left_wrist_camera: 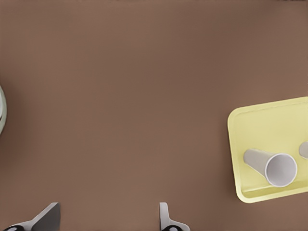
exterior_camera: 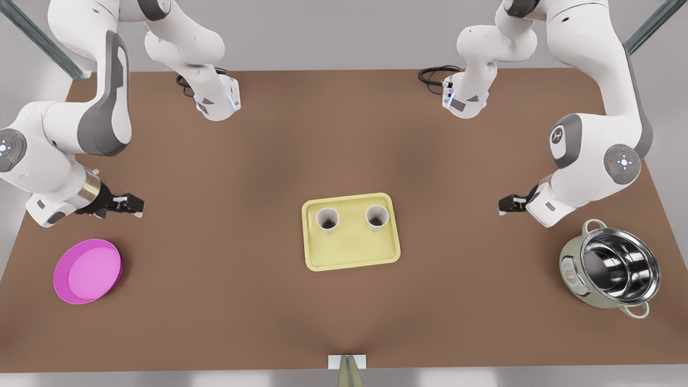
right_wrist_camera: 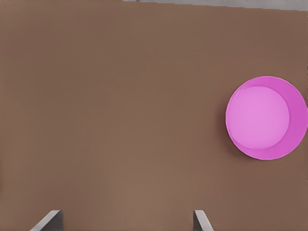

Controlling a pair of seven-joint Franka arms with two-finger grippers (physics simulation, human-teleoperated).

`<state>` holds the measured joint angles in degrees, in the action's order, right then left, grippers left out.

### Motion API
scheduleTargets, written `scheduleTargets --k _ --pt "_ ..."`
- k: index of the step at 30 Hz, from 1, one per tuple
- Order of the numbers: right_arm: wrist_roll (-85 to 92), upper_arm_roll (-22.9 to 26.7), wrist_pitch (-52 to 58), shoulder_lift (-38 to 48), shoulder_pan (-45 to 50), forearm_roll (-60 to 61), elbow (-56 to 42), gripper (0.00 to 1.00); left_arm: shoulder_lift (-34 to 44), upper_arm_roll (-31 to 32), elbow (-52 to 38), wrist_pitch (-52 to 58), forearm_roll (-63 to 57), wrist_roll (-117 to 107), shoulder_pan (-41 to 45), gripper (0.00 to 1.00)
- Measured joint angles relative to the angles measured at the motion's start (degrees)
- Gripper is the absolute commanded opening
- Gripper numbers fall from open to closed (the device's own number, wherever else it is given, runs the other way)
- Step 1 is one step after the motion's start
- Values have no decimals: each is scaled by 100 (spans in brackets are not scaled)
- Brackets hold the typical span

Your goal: Use the left arm to pick up the white IKEA cup from the tray and place it on the middle-left position; use the right arm to pick up the white IKEA cup from the tray and place it on the middle-right position

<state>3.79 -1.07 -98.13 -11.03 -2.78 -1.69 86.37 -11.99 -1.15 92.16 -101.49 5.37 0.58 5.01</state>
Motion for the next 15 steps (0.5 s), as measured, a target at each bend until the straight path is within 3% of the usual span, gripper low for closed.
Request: scheduleTargets --k 6,15 --pt "79 -32 -339 -227 63 -8 -37 100 -25 14 62 -174 3 74 21 100" --pt "-531 -64 -899 -1541 2203 5 -180 100 -116 35 35 -223 -176 119 150 100"
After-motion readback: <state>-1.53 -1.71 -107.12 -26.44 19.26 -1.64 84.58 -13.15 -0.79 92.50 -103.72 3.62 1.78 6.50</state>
